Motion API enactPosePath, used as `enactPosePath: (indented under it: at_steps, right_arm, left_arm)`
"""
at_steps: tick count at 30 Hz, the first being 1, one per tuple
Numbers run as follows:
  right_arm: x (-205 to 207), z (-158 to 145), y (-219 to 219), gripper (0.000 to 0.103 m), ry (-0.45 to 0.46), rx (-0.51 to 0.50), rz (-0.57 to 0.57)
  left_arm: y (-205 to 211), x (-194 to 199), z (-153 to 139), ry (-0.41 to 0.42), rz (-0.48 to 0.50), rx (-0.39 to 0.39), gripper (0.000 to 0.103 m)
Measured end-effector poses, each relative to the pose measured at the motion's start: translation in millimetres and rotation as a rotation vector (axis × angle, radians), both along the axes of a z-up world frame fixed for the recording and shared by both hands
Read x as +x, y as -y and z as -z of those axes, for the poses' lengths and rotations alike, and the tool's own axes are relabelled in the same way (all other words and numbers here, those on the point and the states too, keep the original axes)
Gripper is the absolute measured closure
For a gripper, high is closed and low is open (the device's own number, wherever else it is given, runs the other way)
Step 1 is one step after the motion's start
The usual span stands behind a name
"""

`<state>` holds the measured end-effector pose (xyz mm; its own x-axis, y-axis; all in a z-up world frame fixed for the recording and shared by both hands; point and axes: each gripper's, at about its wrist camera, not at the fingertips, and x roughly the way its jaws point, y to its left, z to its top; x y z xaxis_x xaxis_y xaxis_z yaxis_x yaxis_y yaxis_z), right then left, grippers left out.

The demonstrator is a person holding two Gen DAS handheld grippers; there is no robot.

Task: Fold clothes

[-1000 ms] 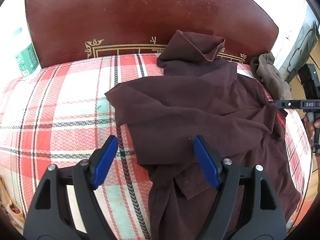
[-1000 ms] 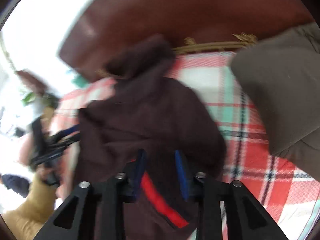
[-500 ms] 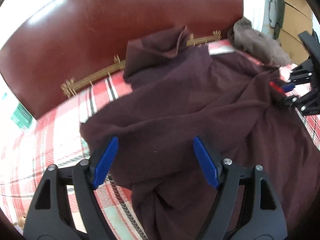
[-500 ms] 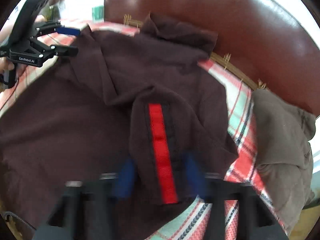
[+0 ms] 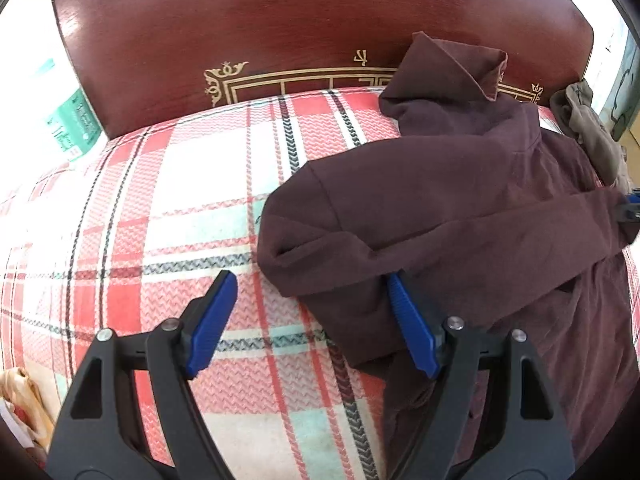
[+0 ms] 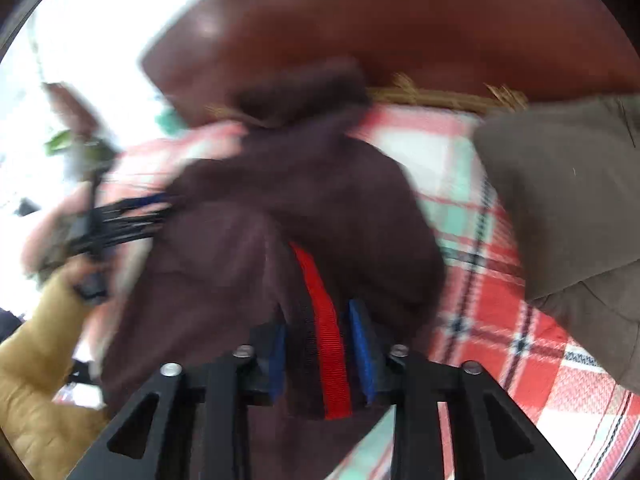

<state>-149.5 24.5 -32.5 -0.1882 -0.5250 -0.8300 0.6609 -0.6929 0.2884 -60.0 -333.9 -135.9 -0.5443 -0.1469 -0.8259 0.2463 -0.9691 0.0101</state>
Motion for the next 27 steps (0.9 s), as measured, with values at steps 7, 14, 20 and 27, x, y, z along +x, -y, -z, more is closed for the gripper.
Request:
enactPosePath:
  at_steps: [7, 14, 20, 27]
  right_arm:
    - [6.4, -16.3, -1.8, 0.050, -0.154, -0.013, 0.007]
    - [-20.6, -29.7, 52.7, 0.048, -0.242, 0.044, -0.040]
    - [-76.5, -23.4, 121.6, 0.047, -0.275, 0.010, -0.040]
    - [-117.6, 3.4, 176.2, 0.047, -0.302, 0.094, -0.084]
  left_arm:
    - [1.2, 23.9, -34.5, -0.099, -0.016, 0.034, 0.024]
    - [-10.4, -16.6, -76.1, -0.178, 0.063, 0.037, 0.024]
    - [-32.2, -90.1, -71.4, -0.128, 0.177, -0.060, 0.024]
    - [-41.1, -141.1, -41.2, -0.073, 0.266, -0.097, 0.024]
